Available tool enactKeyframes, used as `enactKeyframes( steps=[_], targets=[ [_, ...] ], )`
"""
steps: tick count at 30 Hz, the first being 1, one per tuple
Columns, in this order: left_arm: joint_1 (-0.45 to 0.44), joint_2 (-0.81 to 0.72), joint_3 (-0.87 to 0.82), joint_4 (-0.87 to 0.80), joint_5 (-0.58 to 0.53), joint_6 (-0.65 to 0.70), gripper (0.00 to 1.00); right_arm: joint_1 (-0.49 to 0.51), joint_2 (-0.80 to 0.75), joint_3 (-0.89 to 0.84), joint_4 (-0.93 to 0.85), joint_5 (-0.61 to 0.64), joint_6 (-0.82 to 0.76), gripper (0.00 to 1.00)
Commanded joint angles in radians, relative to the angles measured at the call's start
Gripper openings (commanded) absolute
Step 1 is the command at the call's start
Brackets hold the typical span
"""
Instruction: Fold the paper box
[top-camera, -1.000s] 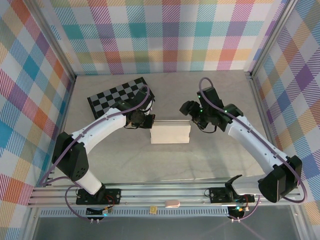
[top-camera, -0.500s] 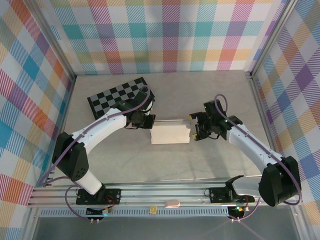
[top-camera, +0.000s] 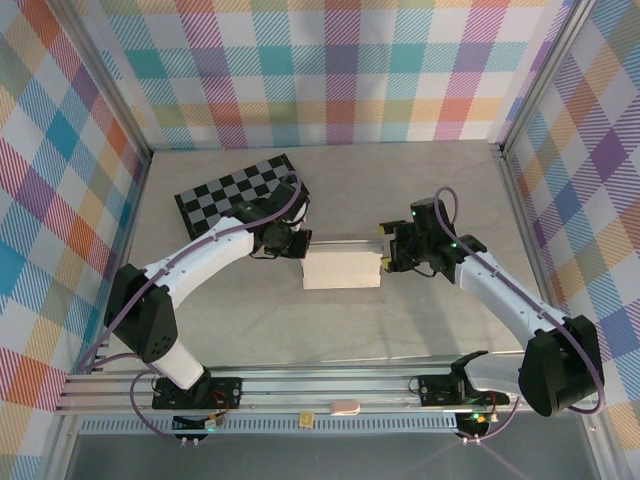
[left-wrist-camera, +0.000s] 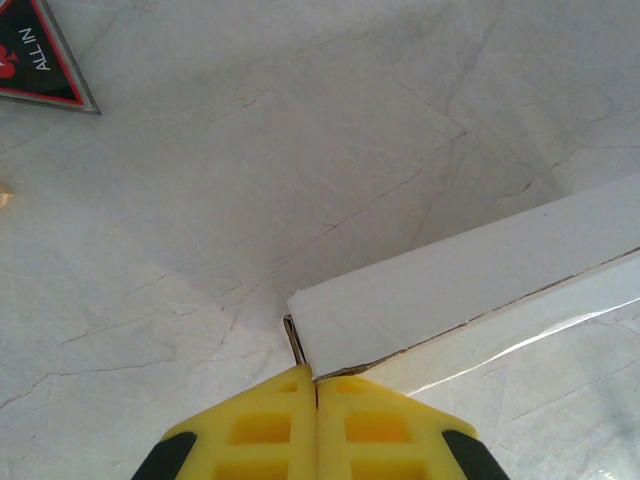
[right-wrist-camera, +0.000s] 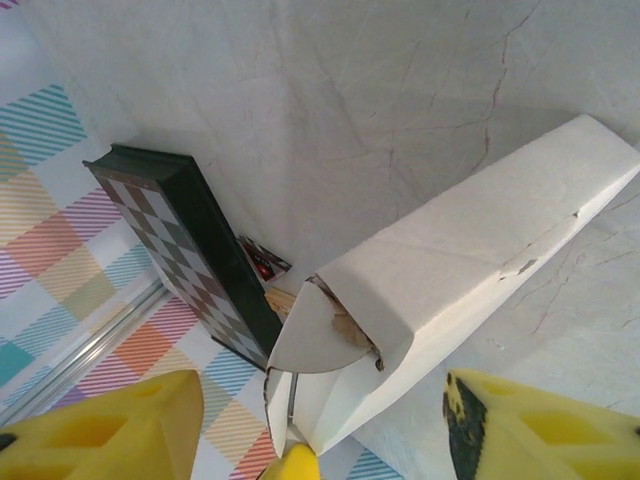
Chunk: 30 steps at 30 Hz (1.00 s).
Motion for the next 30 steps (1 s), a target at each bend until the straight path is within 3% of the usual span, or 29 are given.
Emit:
enactKeyframes(
  steps=[1, 22, 27, 30],
  targets=[
    [-0.020, 0.024, -0.038, -0.100, 0.011, -0.007, 0.00, -0.005, 0.007, -0.025, 0.042, -0.019, 0.014, 0.60],
    [-0.041, -0.109, -0.158, 0.046, 0.010, -0.122, 0.00, 0.000, -0.064, -0.158, 0.013, -0.006, -0.035, 0.26],
    [-0.058, -0.138, -0.195, 0.090, 0.020, -0.164, 0.04, 0.009, -0.083, -0.190, 0.003, 0.001, -0.043, 0.22],
    [-0.065, -0.161, -0.213, 0.107, 0.031, -0.197, 0.12, 0.019, -0.084, -0.198, -0.011, 0.010, -0.053, 0.21]
  ],
)
